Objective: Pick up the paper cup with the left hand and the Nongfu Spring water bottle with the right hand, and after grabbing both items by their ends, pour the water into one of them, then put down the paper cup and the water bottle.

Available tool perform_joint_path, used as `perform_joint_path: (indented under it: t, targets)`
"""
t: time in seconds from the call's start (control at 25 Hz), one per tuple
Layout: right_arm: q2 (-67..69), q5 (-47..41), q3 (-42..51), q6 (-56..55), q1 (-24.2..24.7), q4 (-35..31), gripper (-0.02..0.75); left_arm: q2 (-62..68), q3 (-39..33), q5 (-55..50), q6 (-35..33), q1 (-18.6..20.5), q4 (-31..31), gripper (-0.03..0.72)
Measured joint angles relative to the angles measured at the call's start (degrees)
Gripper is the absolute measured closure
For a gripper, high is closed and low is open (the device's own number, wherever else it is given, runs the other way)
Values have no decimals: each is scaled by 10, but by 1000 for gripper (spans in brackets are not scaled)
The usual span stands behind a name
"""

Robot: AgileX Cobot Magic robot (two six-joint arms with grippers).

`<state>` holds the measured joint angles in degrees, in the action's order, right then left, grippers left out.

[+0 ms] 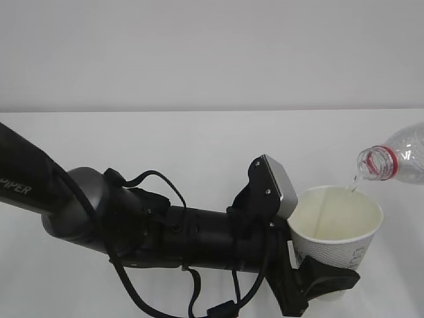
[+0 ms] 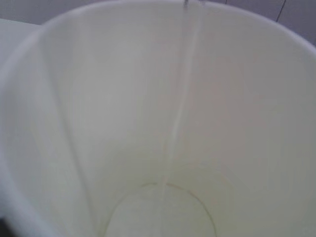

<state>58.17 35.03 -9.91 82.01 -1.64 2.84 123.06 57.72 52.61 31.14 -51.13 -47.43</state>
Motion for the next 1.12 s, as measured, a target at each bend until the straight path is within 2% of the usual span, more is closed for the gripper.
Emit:
perform_joint_path:
  t: [1.12]
  targets:
    - [0, 1, 0, 12, 0, -4, 337, 0, 0, 0, 0, 0, 0, 143]
